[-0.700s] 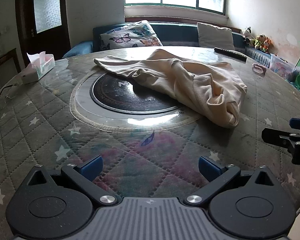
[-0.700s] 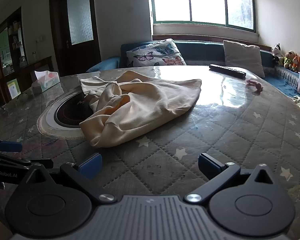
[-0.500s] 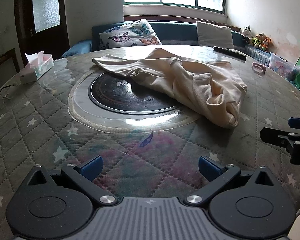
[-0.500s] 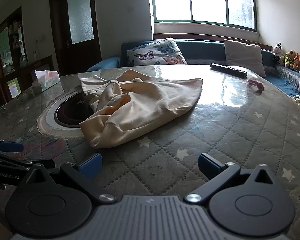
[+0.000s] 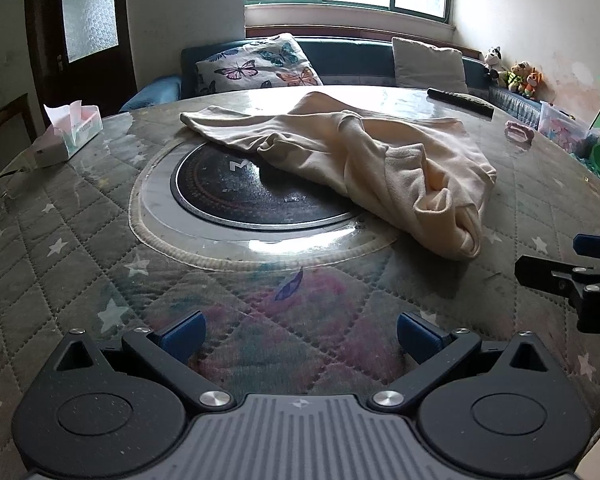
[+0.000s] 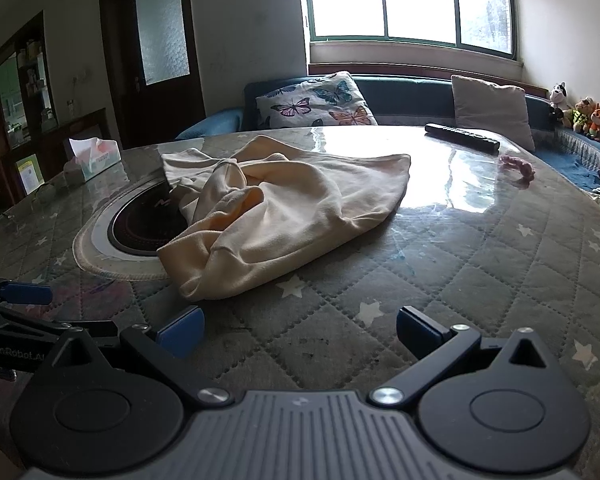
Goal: Fold clothes
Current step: 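Move both grippers toward the crumpled cream sweatshirt on the table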
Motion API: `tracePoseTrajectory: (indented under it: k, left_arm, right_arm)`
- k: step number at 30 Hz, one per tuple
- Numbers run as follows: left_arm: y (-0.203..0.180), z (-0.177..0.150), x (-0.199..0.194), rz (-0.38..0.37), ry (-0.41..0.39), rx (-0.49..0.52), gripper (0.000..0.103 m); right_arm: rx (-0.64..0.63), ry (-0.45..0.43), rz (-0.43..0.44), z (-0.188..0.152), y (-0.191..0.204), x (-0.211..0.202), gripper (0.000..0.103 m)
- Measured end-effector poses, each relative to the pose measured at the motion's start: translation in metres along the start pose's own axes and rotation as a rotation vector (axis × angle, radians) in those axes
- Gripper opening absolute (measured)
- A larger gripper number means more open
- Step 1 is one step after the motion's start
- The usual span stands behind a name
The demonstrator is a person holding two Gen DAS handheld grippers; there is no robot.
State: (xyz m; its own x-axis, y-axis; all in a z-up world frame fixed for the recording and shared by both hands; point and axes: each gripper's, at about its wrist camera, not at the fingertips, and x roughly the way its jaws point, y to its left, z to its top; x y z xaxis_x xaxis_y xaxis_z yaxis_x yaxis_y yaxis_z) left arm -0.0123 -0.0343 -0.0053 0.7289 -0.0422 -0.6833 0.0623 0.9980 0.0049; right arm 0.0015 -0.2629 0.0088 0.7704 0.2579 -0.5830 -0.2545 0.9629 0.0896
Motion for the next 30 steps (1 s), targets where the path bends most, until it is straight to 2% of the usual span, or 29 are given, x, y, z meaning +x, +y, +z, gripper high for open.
tracePoseTrajectory:
  k: [17,30]
  left_arm:
    - [0.002,0.017,0.009,0.007,0.002,0.0,0.103]
    - [-0.004,0.05,0.021,0.004,-0.012,0.03,0.103]
  right_arm:
    - [0.019,0.019,0.018,0.013,-0.003,0.014,0.103]
    - [0.032,0.046,0.039,0.039,-0.015,0.033,0.103]
